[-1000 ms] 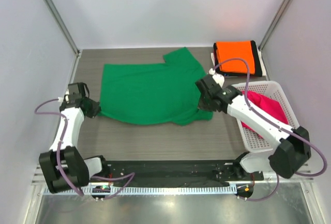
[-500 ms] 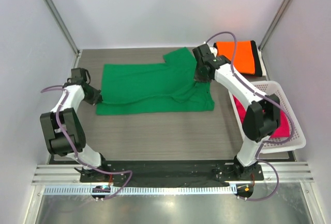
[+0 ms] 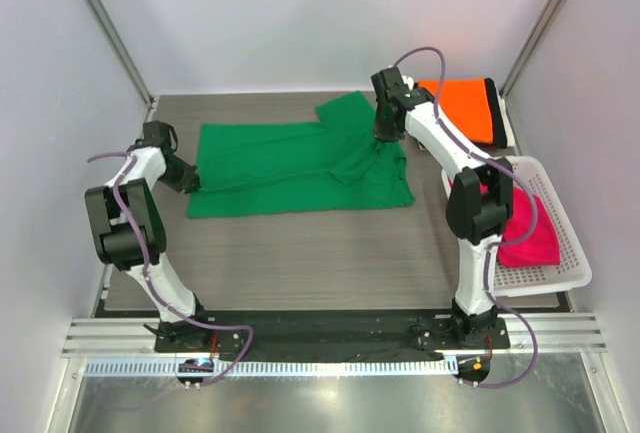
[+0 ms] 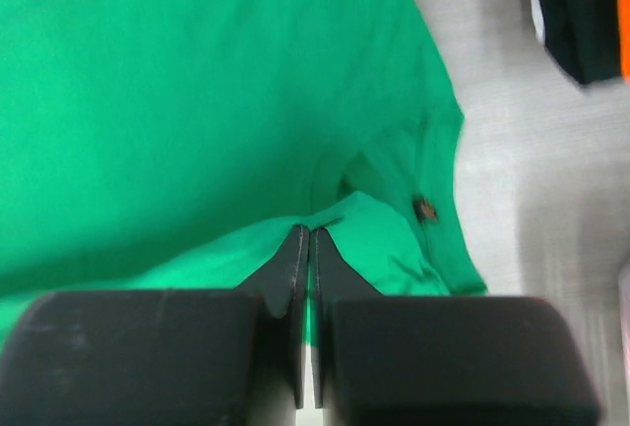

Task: Fold and stack the t-shirts
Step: Fold the tshirt

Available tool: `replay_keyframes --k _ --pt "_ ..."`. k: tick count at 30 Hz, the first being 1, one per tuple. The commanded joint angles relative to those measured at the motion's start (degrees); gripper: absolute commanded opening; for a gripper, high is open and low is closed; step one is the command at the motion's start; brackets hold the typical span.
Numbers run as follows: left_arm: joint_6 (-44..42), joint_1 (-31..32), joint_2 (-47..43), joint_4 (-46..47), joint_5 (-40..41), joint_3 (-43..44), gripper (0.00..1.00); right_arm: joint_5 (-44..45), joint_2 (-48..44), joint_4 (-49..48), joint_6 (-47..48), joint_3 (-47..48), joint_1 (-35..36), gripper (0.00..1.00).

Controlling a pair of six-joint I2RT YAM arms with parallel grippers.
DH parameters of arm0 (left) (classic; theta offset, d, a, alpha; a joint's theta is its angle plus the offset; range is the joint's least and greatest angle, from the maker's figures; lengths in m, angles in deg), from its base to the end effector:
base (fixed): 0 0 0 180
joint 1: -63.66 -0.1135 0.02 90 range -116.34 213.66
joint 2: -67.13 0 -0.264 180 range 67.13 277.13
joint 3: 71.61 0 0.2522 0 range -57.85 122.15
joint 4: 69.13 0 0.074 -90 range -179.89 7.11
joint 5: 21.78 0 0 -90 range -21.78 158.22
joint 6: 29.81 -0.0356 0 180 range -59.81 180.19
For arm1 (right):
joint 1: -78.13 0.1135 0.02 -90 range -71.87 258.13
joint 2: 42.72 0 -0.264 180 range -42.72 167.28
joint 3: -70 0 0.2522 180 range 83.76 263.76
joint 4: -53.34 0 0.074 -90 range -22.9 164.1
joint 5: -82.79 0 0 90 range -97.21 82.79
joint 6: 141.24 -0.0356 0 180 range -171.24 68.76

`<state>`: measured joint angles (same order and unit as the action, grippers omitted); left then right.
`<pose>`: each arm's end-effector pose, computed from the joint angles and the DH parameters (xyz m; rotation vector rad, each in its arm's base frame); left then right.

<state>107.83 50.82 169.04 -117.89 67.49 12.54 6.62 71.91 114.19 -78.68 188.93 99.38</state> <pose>0.3495 0.0792 0.1944 -1.3809 2.3761 -0.1875 0.4144 0.1520 0.2818 0.2272 2.5053 0.0336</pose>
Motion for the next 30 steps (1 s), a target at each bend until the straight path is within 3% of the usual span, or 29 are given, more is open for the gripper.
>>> replay_keyframes --k 1,3,4,7,10,11,17,23,30 --pt "-1.23 -0.17 3.64 -0.33 -1.55 6.05 0.16 -0.20 6.62 0.71 1.34 8.72 -1.91 0.25" --pt "-2.71 -0.25 7.24 -4.43 -2.87 10.18 0.37 -2.83 10.86 3.08 1.86 18.51 -2.80 0.61" --pt "-3.60 -0.25 7.95 -6.02 -3.39 14.38 0.62 -3.01 13.14 7.01 2.04 22.33 -3.41 0.75" --pt "-4.57 -0.25 5.24 -8.15 -2.35 15.49 0.88 -2.32 14.49 10.21 3.18 28.17 -3.59 0.80" --pt "-4.83 -0.69 -1.61 -6.84 -1.20 10.40 0.93 -1.70 5.19 5.50 2.40 14.85 -3.68 0.81" --pt "-4.83 -1.30 -3.10 -6.22 -1.46 8.64 0.93 -1.87 -1.36 3.73 1.52 5.15 -3.68 0.80" --pt "-3.61 -2.63 -15.23 1.77 -3.66 -10.25 0.93 -7.58 -18.37 -6.92 -2.17 -26.61 -3.68 0.79" --pt "-1.50 -3.16 -21.39 9.42 -3.14 -23.10 0.91 -9.34 -25.51 -12.46 -2.88 -41.24 -4.47 0.75" --pt "1.40 -3.33 -19.91 15.93 -2.70 -27.58 0.88 -11.19 -21.12 -18.43 -1.92 -44.43 -6.66 0.72"
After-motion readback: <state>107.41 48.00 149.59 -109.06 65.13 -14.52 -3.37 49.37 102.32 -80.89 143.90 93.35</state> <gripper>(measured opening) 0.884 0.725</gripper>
